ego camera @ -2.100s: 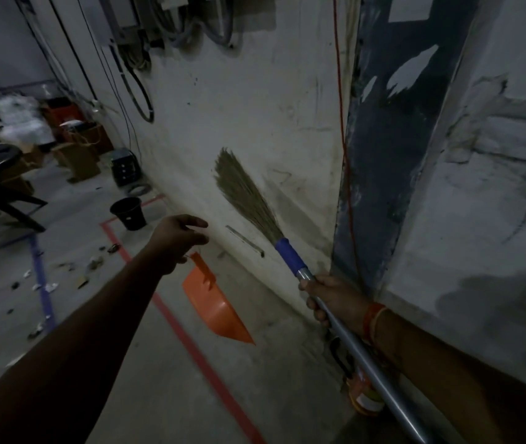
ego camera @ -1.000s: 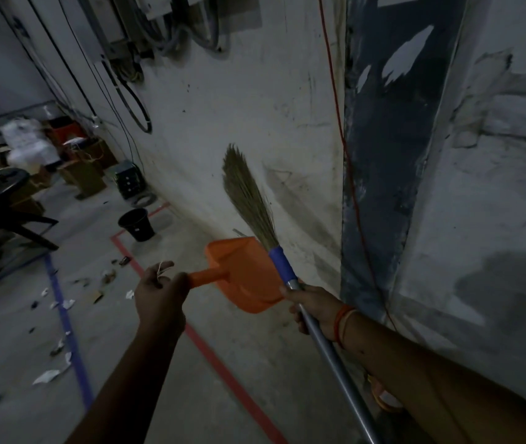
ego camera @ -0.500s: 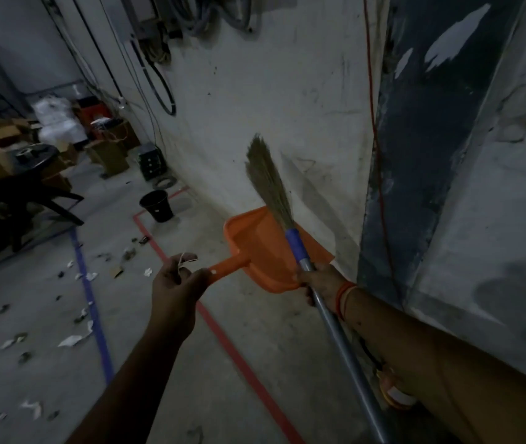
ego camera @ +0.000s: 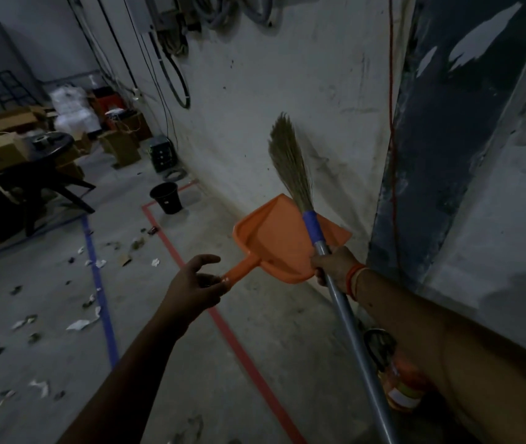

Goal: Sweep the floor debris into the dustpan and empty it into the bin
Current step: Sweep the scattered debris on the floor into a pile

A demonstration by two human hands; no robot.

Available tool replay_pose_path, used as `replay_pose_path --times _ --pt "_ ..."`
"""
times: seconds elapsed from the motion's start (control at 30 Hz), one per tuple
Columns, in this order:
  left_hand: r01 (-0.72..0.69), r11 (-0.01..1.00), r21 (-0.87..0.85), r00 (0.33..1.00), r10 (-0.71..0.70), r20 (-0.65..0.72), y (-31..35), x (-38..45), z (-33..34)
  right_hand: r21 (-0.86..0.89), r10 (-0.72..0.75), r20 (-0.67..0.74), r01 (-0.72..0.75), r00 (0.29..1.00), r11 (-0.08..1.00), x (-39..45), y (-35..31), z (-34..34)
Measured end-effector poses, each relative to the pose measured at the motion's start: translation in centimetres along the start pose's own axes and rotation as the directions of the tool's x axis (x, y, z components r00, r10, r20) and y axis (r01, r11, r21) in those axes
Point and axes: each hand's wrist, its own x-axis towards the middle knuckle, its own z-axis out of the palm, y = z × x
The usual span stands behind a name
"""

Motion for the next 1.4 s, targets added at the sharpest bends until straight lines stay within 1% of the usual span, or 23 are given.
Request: replay_pose_path --times 0.03,0.07,0.1,0.13,0.17,0.2,0.23,0.27,0.33,0.4,0.5,0.57,0.67,0.77,0.83,0.9,0.97,1.03,1.17,1.3,1.4 --pt "0.033 0.998 0.056 0.999 -0.035 0.034 0.2 0.0 -0.3 -0.009 0.001 -0.003 -0.001 1.000 1.000 0.1 -0.1 -0.2" --pt "0.034 0.985 0.169 0.998 -0.042 0.044 0.4 0.0 -0.6 -0.020 0.003 -0.006 -0.003 1.000 1.000 0.1 -0.1 -0.3" --pt "0.008 0.952 0.307 0.999 -0.019 0.034 0.4 0.1 -0.8 -0.032 0.003 -0.006 -0.003 1.000 0.999 0.2 -0.2 -0.5" --pt "-0.037 0.907 0.420 0.999 0.034 0.014 0.4 0.1 -1.0 -0.043 0.001 -0.005 -0.001 1.000 0.999 0.3 -0.2 -0.7" --pt "-0.096 0.865 0.492 0.994 0.107 0.005 0.4 0.0 -1.1 -0.051 -0.002 -0.003 0.002 1.000 0.999 0.3 -0.2 -0.8" --pt "-0.153 0.845 0.512 0.986 0.167 0.019 0.4 0.0 -1.2 -0.053 -0.002 0.002 0.002 1.000 0.999 0.3 -0.3 -0.9" --pt "-0.192 0.853 0.486 0.981 0.187 0.060 0.6 0.0 -1.1 -0.049 0.001 0.007 -0.001 1.000 0.999 0.2 -0.4 -1.0" --pt "-0.209 0.884 0.418 0.977 0.174 0.122 0.8 0.0 -1.0 -0.043 0.008 0.014 -0.008 1.000 0.999 0.2 -0.5 -1.0" --pt "-0.177 0.945 0.273 0.958 0.102 0.268 1.5 0.3 -0.6 -0.036 0.023 0.037 -0.022 0.999 0.999 0.0 -0.8 -0.9" --pt "-0.124 0.973 0.197 0.935 0.048 0.352 1.9 0.7 -0.1 -0.052 0.031 0.066 -0.027 0.997 0.998 -0.1 -1.0 -0.9" --pt "0.041 0.999 0.001 0.924 -0.039 0.380 1.7 1.3 0.8 -0.100 0.033 0.108 -0.022 0.994 0.995 -0.2 -1.1 -0.9" --pt "0.085 0.992 -0.090 0.916 -0.042 0.398 1.2 1.6 1.4 -0.150 0.025 0.129 -0.006 0.991 0.989 -0.5 -1.2 -0.9" --pt "0.130 0.980 -0.153 0.911 -0.057 0.409 0.5 1.8 2.5 -0.232 -0.008 0.157 0.045 0.988 0.972 -1.1 -1.1 -1.0" --pt "0.143 0.981 -0.130 0.926 -0.087 0.367 -0.4 1.3 4.0 -0.287 -0.041 0.185 0.094 0.982 0.953 -1.6 -1.2 -0.8" --pt "0.089 0.991 -0.095 0.950 -0.056 0.306 -1.3 0.9 4.9 -0.304 -0.052 0.202 0.113 0.978 0.946 -1.8 -1.2 -0.7" --pt "0.034 0.997 -0.070 0.970 -0.016 0.242 -2.3 0.6 5.4 -0.290 -0.058 0.231 0.125 0.971 0.949 -2.1 -1.2 -0.6" --pt "0.010 0.998 -0.069 0.981 0.004 0.195 -3.2 0.3 5.5 -0.241 -0.055 0.261 0.120 0.964 0.963 -2.5 -1.1 -0.4" --pt "0.019 0.997 -0.080 0.990 -0.008 0.140 -4.0 0.1 5.5 -0.196 -0.035 0.284 0.094 0.958 0.976 -2.9 -1.0 -0.3" --pt "0.045 0.997 -0.070 0.999 -0.043 0.030 -5.4 0.0 4.7 -0.191 -0.013 0.309 0.075 0.951 0.979 -3.7 -0.8 -0.2" --pt "0.051 0.997 -0.062 0.998 -0.054 -0.032 -6.7 -0.2 3.8 -0.129 0.027 0.343 0.019 0.939 0.991 -4.4 -0.4 -0.5" --pt "0.067 0.992 -0.103 0.995 -0.075 -0.070 -7.6 -0.5 3.1 -0.101 0.001 0.386 0.041 0.923 0.994 -4.8 0.2 -0.4"
